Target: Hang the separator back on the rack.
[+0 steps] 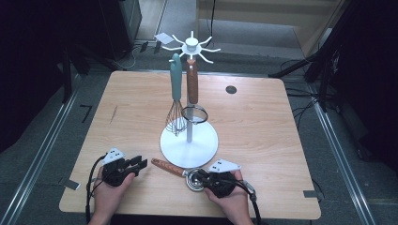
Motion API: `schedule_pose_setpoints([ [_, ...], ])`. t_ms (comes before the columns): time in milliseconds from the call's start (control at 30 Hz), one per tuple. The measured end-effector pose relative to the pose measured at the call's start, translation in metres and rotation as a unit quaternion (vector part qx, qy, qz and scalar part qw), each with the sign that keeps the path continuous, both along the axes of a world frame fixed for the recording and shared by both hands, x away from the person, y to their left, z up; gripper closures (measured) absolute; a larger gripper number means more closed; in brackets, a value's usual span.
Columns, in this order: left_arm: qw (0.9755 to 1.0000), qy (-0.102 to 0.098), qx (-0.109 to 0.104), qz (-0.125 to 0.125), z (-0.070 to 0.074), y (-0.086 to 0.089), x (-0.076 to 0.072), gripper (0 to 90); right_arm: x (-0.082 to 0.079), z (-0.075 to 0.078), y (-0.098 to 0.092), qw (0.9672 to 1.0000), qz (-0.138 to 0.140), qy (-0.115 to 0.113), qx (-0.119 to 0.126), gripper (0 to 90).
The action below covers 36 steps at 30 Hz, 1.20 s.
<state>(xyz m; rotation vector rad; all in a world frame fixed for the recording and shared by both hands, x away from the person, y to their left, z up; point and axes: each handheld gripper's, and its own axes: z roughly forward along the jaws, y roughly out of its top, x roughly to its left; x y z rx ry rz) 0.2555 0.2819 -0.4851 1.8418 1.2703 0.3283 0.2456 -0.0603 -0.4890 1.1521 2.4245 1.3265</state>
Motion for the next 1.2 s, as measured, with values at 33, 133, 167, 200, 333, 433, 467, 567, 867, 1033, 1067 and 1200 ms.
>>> schedule_pose_setpoints([
  [33,1.0,0.001,0.0,-0.001,0.0,0.0,0.0,65.6,0.002,0.003,0.003,1.0,0.001,-0.005,0.003,78.9],
  [133,1.0,0.0,0.004,0.0,-0.001,-0.001,0.0,66.0,0.008,0.007,0.015,0.9998,0.012,-0.01,0.01,75.3],
  [167,1.0,-0.001,0.005,-0.001,-0.001,-0.001,0.0,66.0,0.009,0.007,0.021,0.9997,0.019,-0.012,0.009,73.5],
  [200,1.0,-0.001,0.006,-0.001,-0.001,-0.001,0.0,66.0,0.01,0.007,0.026,0.9996,0.026,-0.015,0.003,71.8],
  [333,1.0,-0.001,0.004,-0.001,-0.001,-0.001,0.0,66.0,0.015,0.002,0.042,0.9987,0.041,-0.019,-0.023,67.8],
  [433,1.0,-0.001,0.002,-0.004,0.0,0.0,0.0,65.8,0.018,-0.003,0.049,0.9983,0.048,-0.01,-0.03,67.3],
  [467,1.0,-0.001,0.002,-0.003,0.0,0.0,0.0,65.8,0.018,-0.004,0.05,0.9981,0.051,-0.01,-0.032,67.7],
  [567,1.0,0.001,0.001,-0.006,-0.001,-0.001,0.0,66.9,0.017,-0.006,0.051,0.9974,0.058,-0.012,-0.041,68.8],
  [867,0.9999,0.002,-0.001,-0.013,0.0,-0.004,-0.001,67.3,0.008,-0.007,0.051,0.9934,0.099,-0.023,-0.054,70.6],
  [1033,0.9999,0.002,0.001,-0.013,0.0,-0.005,-0.001,67.3,0.004,-0.008,0.045,0.9914,0.12,-0.024,-0.046,70.6],
  [1067,0.9999,0.002,0.001,-0.013,0.0,-0.005,-0.001,67.4,0.003,-0.008,0.044,0.9914,0.121,-0.022,-0.046,70.6],
  [1200,0.9999,0.003,-0.001,-0.013,0.0,-0.005,0.0,67.3,0.001,-0.007,0.038,0.9935,0.111,-0.011,-0.021,62.9],
])
